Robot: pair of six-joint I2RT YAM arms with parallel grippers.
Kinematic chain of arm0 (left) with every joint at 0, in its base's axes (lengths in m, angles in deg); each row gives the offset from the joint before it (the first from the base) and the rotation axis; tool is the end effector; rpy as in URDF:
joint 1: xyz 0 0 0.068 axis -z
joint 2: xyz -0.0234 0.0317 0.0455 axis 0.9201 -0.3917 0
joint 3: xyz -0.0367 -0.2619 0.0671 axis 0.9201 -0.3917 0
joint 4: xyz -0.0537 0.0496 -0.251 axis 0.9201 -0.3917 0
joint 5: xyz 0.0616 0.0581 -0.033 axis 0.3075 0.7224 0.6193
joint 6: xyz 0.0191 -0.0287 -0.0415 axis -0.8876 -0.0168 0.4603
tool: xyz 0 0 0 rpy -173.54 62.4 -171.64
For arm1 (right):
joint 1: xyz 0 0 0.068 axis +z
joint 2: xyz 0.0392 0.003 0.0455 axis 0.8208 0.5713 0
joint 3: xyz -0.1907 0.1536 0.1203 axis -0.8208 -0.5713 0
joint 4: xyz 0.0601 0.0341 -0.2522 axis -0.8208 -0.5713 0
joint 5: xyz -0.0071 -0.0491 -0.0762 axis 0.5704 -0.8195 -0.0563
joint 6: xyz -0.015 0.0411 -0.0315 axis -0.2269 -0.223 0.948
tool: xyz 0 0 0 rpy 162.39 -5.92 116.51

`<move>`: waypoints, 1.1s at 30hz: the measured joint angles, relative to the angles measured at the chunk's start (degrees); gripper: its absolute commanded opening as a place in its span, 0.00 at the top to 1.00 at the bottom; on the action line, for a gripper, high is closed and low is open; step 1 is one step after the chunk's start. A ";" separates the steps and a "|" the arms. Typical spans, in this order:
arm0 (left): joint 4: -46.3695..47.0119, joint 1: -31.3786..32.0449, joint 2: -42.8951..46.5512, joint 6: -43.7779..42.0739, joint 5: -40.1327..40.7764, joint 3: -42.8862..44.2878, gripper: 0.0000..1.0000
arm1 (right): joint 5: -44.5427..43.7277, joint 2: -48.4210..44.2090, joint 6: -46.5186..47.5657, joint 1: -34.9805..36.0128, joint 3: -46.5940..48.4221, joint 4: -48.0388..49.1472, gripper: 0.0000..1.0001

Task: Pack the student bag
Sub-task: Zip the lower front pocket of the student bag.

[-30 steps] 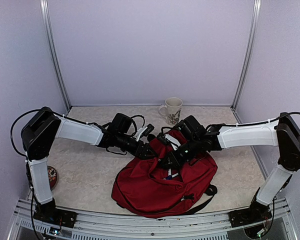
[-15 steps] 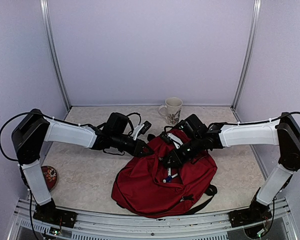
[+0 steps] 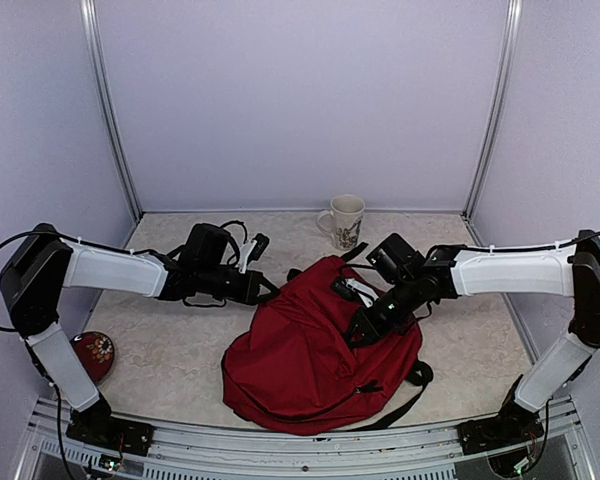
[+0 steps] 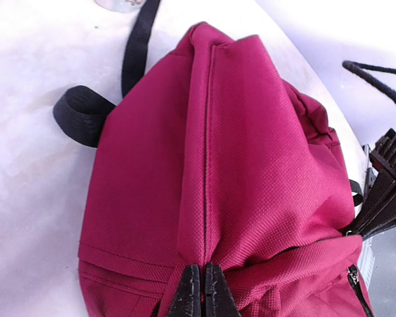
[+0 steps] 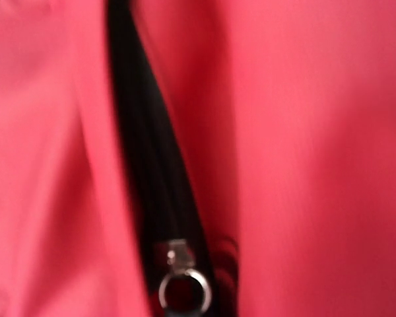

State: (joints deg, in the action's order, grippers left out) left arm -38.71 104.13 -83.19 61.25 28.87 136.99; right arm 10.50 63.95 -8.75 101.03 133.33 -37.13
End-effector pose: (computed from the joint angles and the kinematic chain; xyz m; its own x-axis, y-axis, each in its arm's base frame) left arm 0.2765 -0.2288 0.1832 -0.7147 0.1754 -0.6771 0.6217 0.6028 -0.5001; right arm 0.2064 0.2375 0.2025 -0.8185 -0.4657 -0.3363 -0.5723 0.6107 0.5472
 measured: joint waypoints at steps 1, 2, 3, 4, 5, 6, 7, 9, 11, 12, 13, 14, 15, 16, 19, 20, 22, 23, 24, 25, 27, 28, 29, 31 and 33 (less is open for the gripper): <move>-0.09 -0.37 0.28 0.00 0.20 -0.22 1.00 | -0.02 -0.22 0.04 0.00 -0.07 -0.90 1.00; -0.15 -0.87 0.72 0.02 0.35 -0.57 1.00 | -0.11 -0.76 0.04 0.00 -0.22 -1.92 1.00; -0.33 -1.44 1.05 0.00 0.57 -0.87 1.00 | -0.20 -1.57 0.04 -0.02 -0.55 -3.02 1.00; -0.72 -2.08 1.25 -0.04 0.96 -1.01 1.00 | -0.31 -2.62 0.00 -0.02 -1.03 -4.13 1.00; -1.07 -2.64 1.33 -0.04 1.42 -1.03 1.00 | -0.35 -3.74 -0.15 -0.02 -1.64 -4.96 1.00; -1.44 -3.13 1.44 -0.07 1.81 -1.03 1.00 | -0.42 -4.98 -0.26 -0.02 -2.49 -5.55 1.00; -1.90 -3.43 1.55 -0.09 2.12 -1.03 1.00 | -0.39 -6.25 -0.55 -0.02 -3.43 -6.03 1.00; -2.60 -3.74 1.81 -0.22 2.25 -1.03 1.00 | -0.24 -8.70 -1.46 -0.02 -5.92 -5.99 1.00; -3.06 -3.67 2.08 -0.42 2.12 -1.03 1.00 | 0.04 -10.62 -2.51 -0.04 -8.46 -4.57 1.00; -3.15 -3.61 2.16 -0.50 1.92 -1.03 1.00 | 0.31 -11.52 -3.19 -0.04 -9.86 -3.52 1.00; -3.19 -3.58 2.21 -0.52 1.73 -1.03 1.00 | 0.57 -12.13 -3.74 -0.04 -11.19 -2.38 1.00; -3.28 -3.54 2.32 -0.57 1.68 -1.03 1.00 | 0.76 -12.39 -4.31 -0.04 -12.17 -1.29 1.00; -3.30 -3.48 2.40 -0.66 1.73 -1.03 1.00 | 0.83 -12.41 -4.61 -0.04 -12.74 -0.52 1.00; -3.37 -3.41 2.51 -0.74 1.77 -1.03 1.00 | 0.87 -12.41 -4.96 -0.04 -13.66 0.72 1.00; -3.58 -3.32 2.86 -0.92 1.92 -1.09 1.00 | 0.74 -12.02 -5.77 -0.04 -15.15 2.56 1.00; -3.74 -3.26 3.08 -0.96 2.10 -1.14 1.00 | 0.55 -11.74 -5.99 -0.04 -15.30 2.89 1.00; -4.33 -3.02 3.72 -1.09 2.73 -1.18 1.00 | -0.04 -11.23 -6.21 -0.04 -15.23 3.10 1.00; -4.63 -2.75 4.09 -1.16 3.23 -1.25 1.00 | -0.44 -11.06 -6.23 -0.04 -14.95 2.86 1.00; -4.90 -2.45 4.61 -1.22 3.89 -1.38 1.00 | -0.81 -10.88 -6.21 -0.04 -14.40 2.34 1.00; -5.16 -2.25 5.16 -1.25 4.46 -1.60 1.00 | -1.25 -10.71 -6.19 -0.04 -13.66 1.70 1.00; -5.92 -1.86 7.30 -0.94 5.88 -2.56 1.00 | -2.56 -10.23 -6.01 -0.04 -10.88 -0.59 1.00; -6.40 -1.86 8.90 -0.55 6.51 -3.23 1.00 | -3.34 -9.84 -5.88 -0.04 -9.11 -1.90 1.00; -6.84 -2.01 10.67 -0.04 7.04 -3.93 1.00 | -4.17 -9.35 -5.55 -0.04 -7.10 -3.19 1.00; -7.63 -2.78 15.26 1.51 7.87 -5.88 1.00 | -5.86 -7.74 -4.55 -0.24 -1.84 -5.90 1.00; -9.62 -3.96 20.76 3.08 9.11 -7.63 1.00 | -7.34 -5.95 -3.10 -0.66 3.50 -7.80 1.00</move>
State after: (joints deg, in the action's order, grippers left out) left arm -48.33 100.17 -62.42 64.33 37.99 129.36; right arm 3.15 58.00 -11.85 100.37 136.83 -44.93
